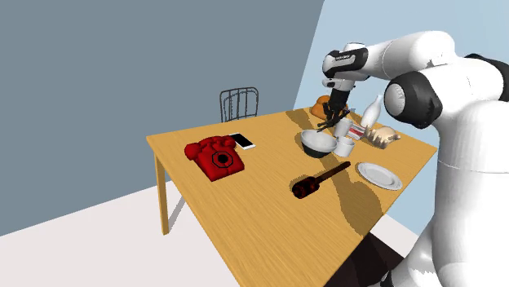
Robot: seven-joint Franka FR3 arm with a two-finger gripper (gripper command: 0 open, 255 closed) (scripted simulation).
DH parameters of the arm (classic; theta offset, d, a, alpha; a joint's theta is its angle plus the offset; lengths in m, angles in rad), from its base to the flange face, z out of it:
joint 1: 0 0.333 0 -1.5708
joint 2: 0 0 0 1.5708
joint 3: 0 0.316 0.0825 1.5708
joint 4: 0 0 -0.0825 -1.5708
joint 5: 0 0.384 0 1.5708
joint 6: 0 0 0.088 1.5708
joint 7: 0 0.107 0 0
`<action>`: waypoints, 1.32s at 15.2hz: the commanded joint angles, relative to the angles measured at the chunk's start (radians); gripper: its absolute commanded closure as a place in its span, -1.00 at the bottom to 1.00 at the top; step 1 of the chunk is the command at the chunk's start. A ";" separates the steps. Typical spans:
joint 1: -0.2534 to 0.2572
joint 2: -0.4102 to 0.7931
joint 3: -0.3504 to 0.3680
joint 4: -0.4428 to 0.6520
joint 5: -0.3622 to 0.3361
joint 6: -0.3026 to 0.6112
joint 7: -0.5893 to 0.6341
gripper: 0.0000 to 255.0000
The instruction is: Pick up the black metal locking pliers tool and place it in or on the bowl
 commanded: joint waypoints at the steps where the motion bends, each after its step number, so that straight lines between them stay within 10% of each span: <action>1: -0.090 0.101 0.034 0.145 0.064 -0.062 -0.028 1.00; 3: -0.165 0.177 0.062 0.267 0.103 -0.110 -0.039 1.00; 20: -0.139 0.214 0.086 0.104 0.136 0.072 -0.062 1.00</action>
